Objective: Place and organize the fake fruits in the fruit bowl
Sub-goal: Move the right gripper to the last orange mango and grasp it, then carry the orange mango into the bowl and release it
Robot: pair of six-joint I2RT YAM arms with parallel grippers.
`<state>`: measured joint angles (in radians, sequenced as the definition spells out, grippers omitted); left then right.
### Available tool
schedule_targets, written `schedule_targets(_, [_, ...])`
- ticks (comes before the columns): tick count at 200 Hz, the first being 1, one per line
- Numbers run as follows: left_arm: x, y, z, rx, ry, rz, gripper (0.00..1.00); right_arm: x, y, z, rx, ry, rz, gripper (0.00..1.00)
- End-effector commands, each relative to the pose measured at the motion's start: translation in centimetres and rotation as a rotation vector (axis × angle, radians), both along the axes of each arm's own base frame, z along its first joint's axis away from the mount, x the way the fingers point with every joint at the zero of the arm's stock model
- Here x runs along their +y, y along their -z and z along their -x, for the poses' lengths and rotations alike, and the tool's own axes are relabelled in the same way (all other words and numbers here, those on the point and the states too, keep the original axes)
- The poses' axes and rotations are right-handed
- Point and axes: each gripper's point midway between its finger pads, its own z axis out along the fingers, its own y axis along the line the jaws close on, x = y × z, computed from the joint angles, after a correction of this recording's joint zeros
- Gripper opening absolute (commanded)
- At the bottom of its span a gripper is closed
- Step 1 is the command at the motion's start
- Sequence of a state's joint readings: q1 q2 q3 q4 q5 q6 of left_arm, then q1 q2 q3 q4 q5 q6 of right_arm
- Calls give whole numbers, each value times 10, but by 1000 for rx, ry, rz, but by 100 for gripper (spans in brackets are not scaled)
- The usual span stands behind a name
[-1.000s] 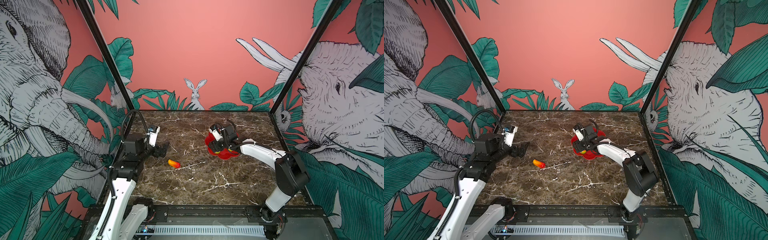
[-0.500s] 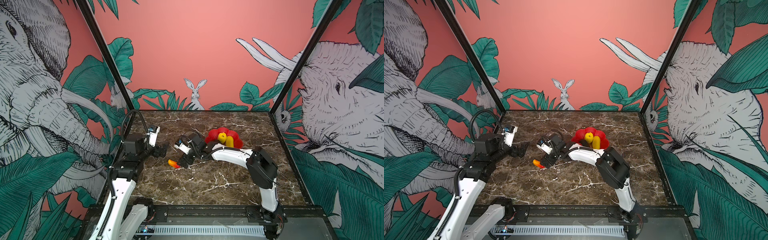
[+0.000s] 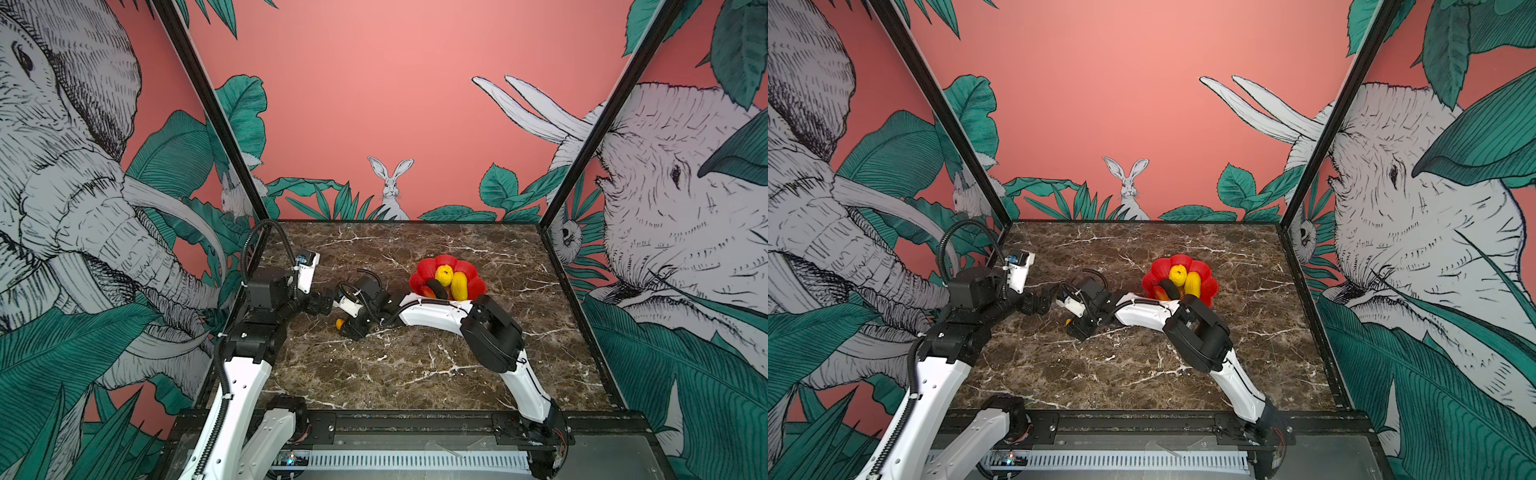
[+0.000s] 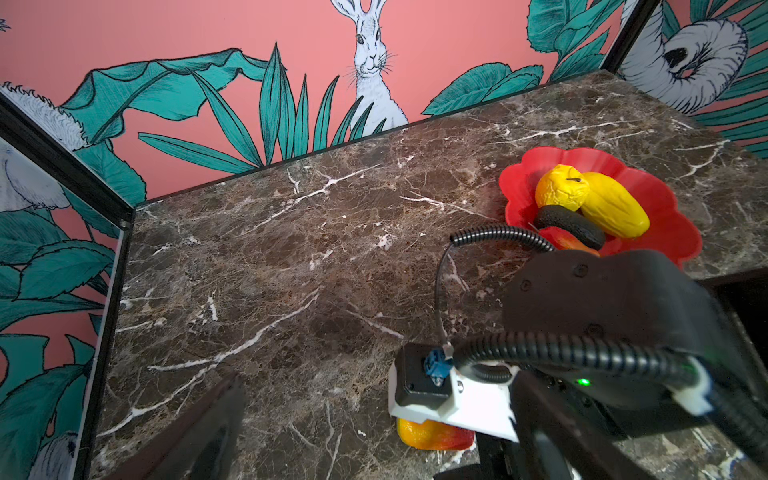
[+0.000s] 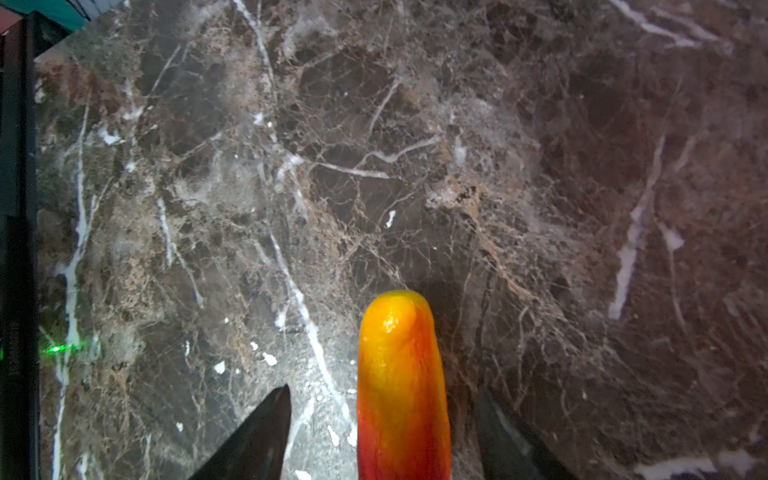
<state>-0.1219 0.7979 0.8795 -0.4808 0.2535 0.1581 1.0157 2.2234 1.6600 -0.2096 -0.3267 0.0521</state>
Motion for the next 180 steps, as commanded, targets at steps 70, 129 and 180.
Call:
schedule_targets(70, [-1,2,3,-4,15,-8,100,-4,21,-5,-4,10,68,46])
schedule_targets(129, [-1,2,3,-6,14,-8,100,-21,-6,-11,-10,42,38,19])
schedule_targets(180, [-1,2,3,-5,12,-9,100,-115,-80,-58,-68,308,-56,16])
